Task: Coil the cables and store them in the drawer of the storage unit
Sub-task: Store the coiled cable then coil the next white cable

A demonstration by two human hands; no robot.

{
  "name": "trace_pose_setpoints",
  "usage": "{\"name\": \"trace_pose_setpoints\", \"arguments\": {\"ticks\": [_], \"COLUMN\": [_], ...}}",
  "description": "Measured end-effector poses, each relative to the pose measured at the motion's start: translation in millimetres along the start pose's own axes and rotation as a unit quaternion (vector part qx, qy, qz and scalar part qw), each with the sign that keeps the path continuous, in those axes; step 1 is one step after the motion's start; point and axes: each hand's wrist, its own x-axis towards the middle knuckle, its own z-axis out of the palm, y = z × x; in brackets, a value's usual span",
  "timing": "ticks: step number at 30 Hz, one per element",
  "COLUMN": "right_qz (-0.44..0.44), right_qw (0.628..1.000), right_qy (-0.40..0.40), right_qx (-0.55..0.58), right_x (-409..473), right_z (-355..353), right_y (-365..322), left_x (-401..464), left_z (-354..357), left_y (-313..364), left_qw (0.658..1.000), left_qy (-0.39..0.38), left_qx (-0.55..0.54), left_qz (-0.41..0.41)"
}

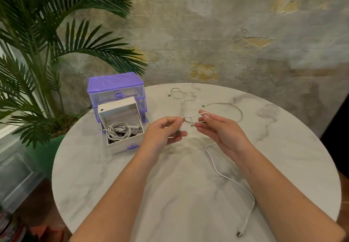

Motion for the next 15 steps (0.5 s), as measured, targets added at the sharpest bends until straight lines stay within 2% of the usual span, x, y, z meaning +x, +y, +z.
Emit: {"name": "trace_pose_setpoints", "arguments": {"ticks": [9,15], "right_qz": [0.057,0.116], "right_qw": [0.994,0.989], "right_qy": [-0.044,-0.084], "right_qx": [0.078,0.022], "right_x": [-3.6,-5.6], "right_z": [4.9,6.3], "right_y": [-4.4,-1.4], "left_x": [-0.7,-2.0], "left_z": [1.0,5.1], "left_y": [-1.0,-3.3], "left_qw": [1.0,0.999], "left_qy": [-0.006,-0.006], "left_qx": [0.013,0.036], "left_qz": [-0.004,0.005]}}
